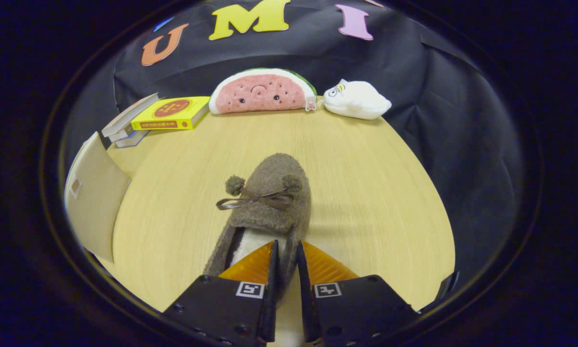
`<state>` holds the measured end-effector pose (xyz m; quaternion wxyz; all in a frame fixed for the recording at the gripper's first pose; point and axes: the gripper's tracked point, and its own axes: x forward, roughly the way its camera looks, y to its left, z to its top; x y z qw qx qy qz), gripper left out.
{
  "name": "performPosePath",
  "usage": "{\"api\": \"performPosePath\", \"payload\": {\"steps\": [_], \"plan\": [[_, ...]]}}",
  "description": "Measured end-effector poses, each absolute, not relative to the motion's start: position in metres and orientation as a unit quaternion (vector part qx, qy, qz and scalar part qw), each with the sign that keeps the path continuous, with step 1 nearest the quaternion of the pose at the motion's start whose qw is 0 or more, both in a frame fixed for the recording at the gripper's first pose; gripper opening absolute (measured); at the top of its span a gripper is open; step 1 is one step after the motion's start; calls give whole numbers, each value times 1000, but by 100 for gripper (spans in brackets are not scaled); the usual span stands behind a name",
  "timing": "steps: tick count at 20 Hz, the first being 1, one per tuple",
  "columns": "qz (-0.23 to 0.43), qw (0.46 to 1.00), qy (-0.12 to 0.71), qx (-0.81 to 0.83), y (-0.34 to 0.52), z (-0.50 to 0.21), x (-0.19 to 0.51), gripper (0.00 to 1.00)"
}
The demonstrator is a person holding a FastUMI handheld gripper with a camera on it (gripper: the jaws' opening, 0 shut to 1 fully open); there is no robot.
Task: Open the storage box then place both shoes into the box .Put the left shoe in first, then the right shoe, with the right side of both shoes facing outward in a uniform manner.
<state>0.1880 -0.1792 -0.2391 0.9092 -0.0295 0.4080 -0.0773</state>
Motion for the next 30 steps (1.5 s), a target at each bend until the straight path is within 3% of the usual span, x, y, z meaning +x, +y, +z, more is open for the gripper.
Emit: {"api": "performPosePath", "payload": {"steps": [1, 3, 8, 15, 30], "plan": [[-91, 908, 408, -29, -185, -240, 189, 22], [-94, 911, 402, 15, -185, -240, 190, 0], [-60, 903, 412, 110, -166, -222, 170, 0], [-41, 913, 387, 122, -121, -170, 153, 0], [62, 915, 362, 166, 97, -83, 145, 0]]}}
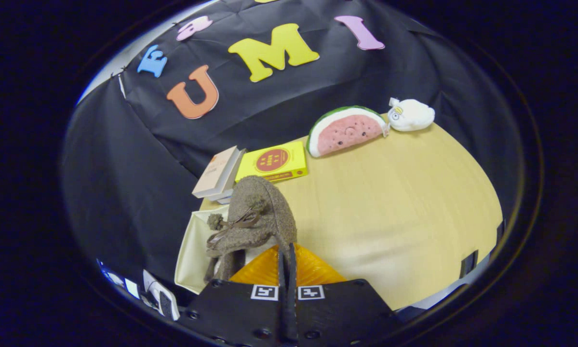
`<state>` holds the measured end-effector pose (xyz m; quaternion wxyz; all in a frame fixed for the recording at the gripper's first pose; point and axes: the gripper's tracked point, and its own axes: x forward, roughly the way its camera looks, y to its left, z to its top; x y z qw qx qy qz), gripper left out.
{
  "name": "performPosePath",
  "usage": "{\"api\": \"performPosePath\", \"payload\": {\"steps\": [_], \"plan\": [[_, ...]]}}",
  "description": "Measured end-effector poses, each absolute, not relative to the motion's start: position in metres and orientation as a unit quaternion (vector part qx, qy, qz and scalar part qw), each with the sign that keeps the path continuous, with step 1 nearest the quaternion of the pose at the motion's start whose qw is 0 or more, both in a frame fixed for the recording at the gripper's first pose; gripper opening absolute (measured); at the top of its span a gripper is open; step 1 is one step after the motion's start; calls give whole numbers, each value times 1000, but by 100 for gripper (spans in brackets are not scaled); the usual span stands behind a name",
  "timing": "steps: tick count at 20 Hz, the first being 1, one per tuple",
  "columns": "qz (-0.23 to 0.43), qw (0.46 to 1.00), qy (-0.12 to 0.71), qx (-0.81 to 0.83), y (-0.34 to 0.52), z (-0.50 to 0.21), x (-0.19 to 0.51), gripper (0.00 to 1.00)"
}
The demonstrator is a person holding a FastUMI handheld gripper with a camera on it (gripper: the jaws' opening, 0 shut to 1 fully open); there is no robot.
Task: Open the storage box then place both shoes into the box .Put the left shoe in first, then the right shoe, with the right side of both shoes facing outward in a uniform manner.
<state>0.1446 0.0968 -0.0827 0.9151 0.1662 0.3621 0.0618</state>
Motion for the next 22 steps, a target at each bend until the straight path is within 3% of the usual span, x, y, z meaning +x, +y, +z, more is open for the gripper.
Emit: {"api": "performPosePath", "payload": {"steps": [11, 17, 22], "plan": [[97, 901, 391, 158, 244, -113, 159, 0], [18, 913, 398, 91, 255, -178, 164, 0], [-37, 931, 354, 80, 242, -183, 167, 1]]}}
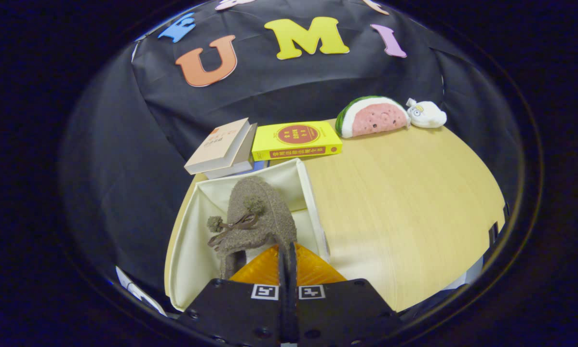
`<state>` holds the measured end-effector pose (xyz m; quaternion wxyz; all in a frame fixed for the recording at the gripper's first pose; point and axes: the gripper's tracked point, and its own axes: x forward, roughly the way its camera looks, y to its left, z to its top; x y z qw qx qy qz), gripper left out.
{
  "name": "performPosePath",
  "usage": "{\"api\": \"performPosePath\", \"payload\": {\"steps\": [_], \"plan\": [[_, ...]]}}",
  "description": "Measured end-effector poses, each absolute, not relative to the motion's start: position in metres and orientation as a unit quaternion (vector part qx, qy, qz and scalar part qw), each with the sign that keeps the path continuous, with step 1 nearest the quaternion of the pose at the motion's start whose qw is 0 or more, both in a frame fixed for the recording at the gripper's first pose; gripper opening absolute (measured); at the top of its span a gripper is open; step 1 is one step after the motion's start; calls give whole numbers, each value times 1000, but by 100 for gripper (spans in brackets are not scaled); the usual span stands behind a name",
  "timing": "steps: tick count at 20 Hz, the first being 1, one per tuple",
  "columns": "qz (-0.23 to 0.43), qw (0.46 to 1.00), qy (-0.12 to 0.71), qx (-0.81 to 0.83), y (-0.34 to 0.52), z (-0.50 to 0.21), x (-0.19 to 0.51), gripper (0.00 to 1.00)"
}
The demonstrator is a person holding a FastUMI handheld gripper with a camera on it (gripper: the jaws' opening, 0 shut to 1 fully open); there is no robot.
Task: Open the storage box then place both shoes into the box .Put the left shoe in first, then the right shoe, with the right side of both shoes facing outward in a uniform manner.
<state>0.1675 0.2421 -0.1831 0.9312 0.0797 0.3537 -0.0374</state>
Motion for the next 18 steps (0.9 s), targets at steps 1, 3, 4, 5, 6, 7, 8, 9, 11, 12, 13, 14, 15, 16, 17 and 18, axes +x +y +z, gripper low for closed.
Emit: {"api": "performPosePath", "payload": {"steps": [1, 3, 4, 5, 6, 7, 8, 9, 11, 12, 13, 14, 15, 16, 17, 18], "plan": [[-41, 932, 350, 84, 243, -183, 166, 1], [-48, 935, 341, 89, 243, -182, 165, 2], [-47, 938, 333, 87, 244, -181, 165, 2], [-46, 939, 331, 85, 245, -179, 165, 6], [-40, 940, 327, 88, 248, -179, 165, 7], [-42, 942, 321, 90, 248, -177, 166, 10], [-46, 944, 316, 89, 245, -175, 165, 14], [-48, 945, 313, 88, 243, -173, 166, 12], [-40, 947, 306, 93, 245, -170, 164, 12], [-35, 948, 302, 94, 246, -167, 163, 12], [-21, 951, 294, 94, 250, -162, 162, 15], [-12, 954, 284, 91, 251, -158, 161, 20], [2, 958, 274, 82, 253, -151, 158, 28], [17, 960, 270, 79, 255, -148, 155, 28], [27, 961, 265, 72, 256, -144, 148, 35], [29, 963, 259, 65, 253, -140, 144, 39]]}}
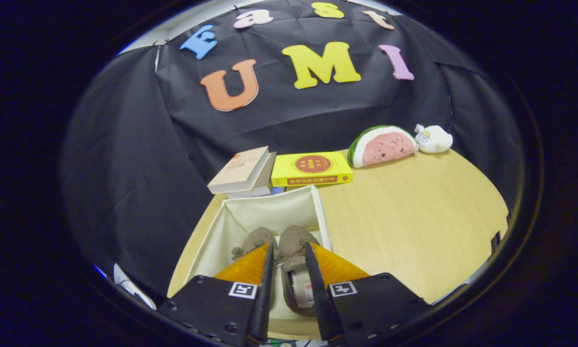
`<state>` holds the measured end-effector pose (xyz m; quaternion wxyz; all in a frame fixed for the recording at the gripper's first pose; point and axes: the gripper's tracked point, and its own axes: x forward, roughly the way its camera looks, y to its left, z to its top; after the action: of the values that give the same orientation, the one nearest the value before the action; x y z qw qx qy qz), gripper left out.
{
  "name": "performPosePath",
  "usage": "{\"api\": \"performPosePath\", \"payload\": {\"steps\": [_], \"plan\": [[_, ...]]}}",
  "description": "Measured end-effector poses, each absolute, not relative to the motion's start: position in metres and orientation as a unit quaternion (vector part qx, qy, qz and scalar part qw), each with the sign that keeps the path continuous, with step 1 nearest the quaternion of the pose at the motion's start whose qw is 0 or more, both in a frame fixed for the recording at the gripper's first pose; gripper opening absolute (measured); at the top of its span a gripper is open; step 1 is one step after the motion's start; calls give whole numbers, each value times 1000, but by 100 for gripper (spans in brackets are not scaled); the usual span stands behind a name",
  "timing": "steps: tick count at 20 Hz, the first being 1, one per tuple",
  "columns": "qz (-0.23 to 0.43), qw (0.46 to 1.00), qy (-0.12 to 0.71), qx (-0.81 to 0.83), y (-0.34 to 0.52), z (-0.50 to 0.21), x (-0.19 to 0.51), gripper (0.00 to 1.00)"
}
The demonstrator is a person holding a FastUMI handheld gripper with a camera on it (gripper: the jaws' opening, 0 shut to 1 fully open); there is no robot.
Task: Open the storage box then place both shoes into the box .Put the left shoe in first, then the right shoe, with the right side of both shoes facing outward in a uniform manner.
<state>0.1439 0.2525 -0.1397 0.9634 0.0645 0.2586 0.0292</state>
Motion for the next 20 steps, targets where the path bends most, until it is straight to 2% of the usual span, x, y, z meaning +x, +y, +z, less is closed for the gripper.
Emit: {"api": "performPosePath", "payload": {"steps": [2, 3, 6, 9, 12, 16, 20], "plan": [[32, 971, 233, 49, 246, -126, 137, 48], [34, 974, 222, 42, 242, -120, 132, 60], [22, 980, 195, 26, 222, -104, 118, 82], [-1, 987, 158, 6, 191, -84, 107, 83], [-29, 992, 118, -28, 152, -67, 91, 92], [-53, 996, 67, -39, 105, -51, 69, 95], [-51, 997, 58, -27, 64, -52, 44, 95]]}}
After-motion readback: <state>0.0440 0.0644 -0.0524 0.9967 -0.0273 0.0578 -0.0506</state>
